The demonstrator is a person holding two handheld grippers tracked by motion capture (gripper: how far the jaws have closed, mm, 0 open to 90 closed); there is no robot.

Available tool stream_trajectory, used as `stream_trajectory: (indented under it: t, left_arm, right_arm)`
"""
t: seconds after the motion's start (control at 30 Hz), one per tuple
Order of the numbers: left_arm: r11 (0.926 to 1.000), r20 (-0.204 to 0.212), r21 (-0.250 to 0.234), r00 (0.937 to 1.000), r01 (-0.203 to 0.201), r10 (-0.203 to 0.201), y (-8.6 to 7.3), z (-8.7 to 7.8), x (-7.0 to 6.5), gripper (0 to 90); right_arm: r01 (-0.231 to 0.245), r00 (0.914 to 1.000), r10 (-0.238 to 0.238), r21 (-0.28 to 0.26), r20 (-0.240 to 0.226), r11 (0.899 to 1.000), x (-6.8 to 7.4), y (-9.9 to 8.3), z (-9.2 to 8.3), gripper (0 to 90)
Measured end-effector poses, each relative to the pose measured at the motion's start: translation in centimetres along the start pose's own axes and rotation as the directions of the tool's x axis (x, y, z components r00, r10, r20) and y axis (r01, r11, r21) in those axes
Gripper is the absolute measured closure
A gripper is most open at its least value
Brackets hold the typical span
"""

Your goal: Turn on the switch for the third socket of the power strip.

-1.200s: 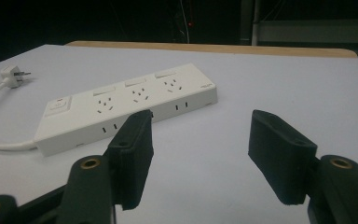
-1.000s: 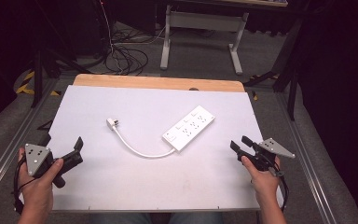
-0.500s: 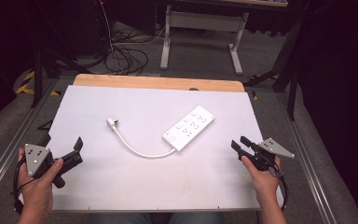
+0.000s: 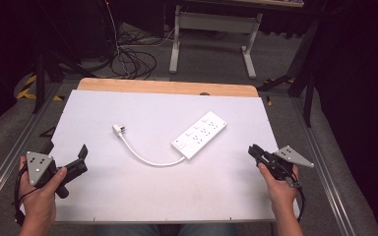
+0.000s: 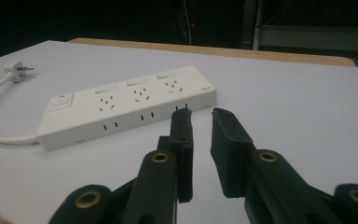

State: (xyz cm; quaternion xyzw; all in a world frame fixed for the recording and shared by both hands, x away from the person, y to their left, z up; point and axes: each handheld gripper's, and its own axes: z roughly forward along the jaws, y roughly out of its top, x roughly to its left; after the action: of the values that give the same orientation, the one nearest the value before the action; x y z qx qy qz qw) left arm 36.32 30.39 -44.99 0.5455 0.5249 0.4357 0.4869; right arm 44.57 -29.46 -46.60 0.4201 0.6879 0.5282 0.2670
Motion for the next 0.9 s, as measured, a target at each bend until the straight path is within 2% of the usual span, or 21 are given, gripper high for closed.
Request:
stream_trajectory:
  t: [0.4, 0.9]
  left_arm:
    - [1.0, -0.002, 0.0, 1.0, 0.005, -0.005, -0.01, -0.02, 0.01, 2.2]
    - [1.0, -0.003, 0.0, 1.0, -0.001, 0.001, -0.02, -0.01, -0.05, 2.2]
  right_arm:
    - [0.018, 0.9997, -0.017, -0.007, 0.019, 1.0, 0.02, 0.04, -0.23, 89.8]
    - [0.027, 0.9994, -0.027, 0.016, 0.022, 1.0, 0.15, 0.27, 0.07, 90.0]
